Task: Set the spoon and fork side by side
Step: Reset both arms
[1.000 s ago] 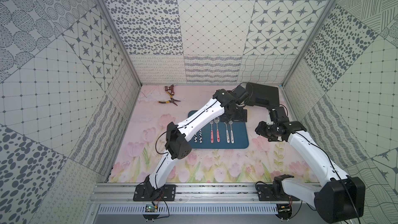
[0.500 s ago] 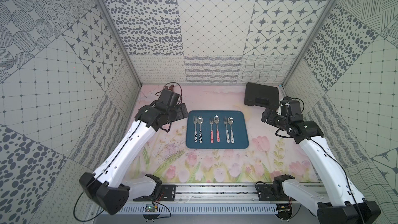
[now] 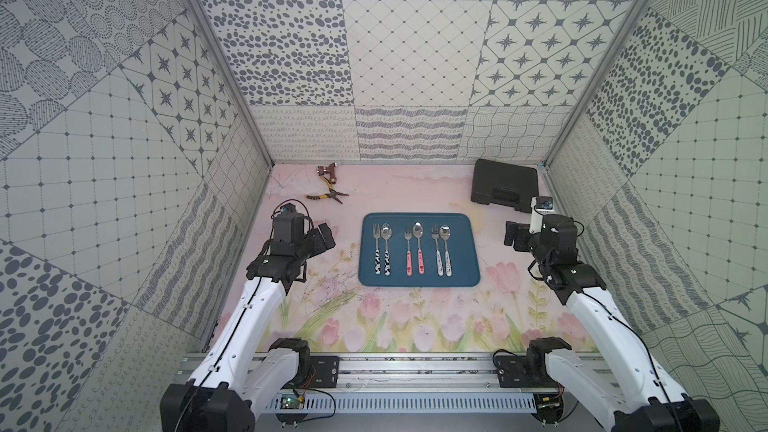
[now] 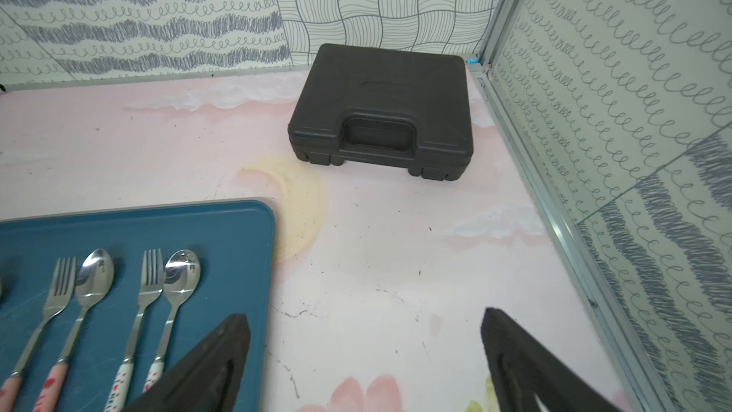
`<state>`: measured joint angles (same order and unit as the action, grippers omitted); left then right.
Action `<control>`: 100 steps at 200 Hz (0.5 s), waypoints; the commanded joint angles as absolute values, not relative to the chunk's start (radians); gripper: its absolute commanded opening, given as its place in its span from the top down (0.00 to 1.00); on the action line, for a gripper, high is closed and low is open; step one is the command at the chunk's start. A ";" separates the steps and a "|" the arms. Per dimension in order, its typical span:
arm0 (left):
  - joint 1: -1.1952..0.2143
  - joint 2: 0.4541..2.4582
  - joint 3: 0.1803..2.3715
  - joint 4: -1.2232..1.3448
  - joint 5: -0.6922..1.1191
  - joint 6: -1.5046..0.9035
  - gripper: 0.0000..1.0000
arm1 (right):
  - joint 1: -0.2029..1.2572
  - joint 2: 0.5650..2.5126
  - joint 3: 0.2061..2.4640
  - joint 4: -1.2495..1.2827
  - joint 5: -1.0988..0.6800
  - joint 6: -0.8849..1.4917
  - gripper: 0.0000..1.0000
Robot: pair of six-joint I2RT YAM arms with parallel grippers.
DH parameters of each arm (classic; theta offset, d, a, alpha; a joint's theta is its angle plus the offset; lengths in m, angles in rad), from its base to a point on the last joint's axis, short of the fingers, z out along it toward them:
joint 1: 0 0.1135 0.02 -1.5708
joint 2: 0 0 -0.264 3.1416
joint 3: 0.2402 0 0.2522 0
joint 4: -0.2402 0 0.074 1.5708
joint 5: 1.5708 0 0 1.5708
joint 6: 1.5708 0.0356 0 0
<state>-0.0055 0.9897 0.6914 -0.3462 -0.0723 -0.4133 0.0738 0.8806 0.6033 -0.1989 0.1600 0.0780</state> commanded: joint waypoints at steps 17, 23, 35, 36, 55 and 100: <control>0.049 0.999 0.449 0.196 -0.027 -0.123 0.01 | 0.032 1.086 0.378 0.453 0.051 0.072 0.03; 0.051 1.011 0.431 0.230 -0.038 -0.102 0.01 | 0.031 1.152 0.361 0.545 0.062 0.082 0.03; 0.066 1.044 0.406 0.287 -0.035 -0.093 0.01 | 0.031 1.261 0.338 0.690 0.050 0.032 0.03; 0.067 1.047 0.405 0.294 -0.035 -0.093 0.01 | 0.031 1.269 0.336 0.701 0.049 0.028 0.03; 0.079 1.121 0.367 0.409 -0.043 -0.089 0.01 | 0.026 1.385 0.335 0.823 0.093 0.055 0.03; 0.086 1.266 0.338 0.633 -0.030 -0.156 0.01 | 0.025 1.558 0.333 0.997 0.030 0.045 0.03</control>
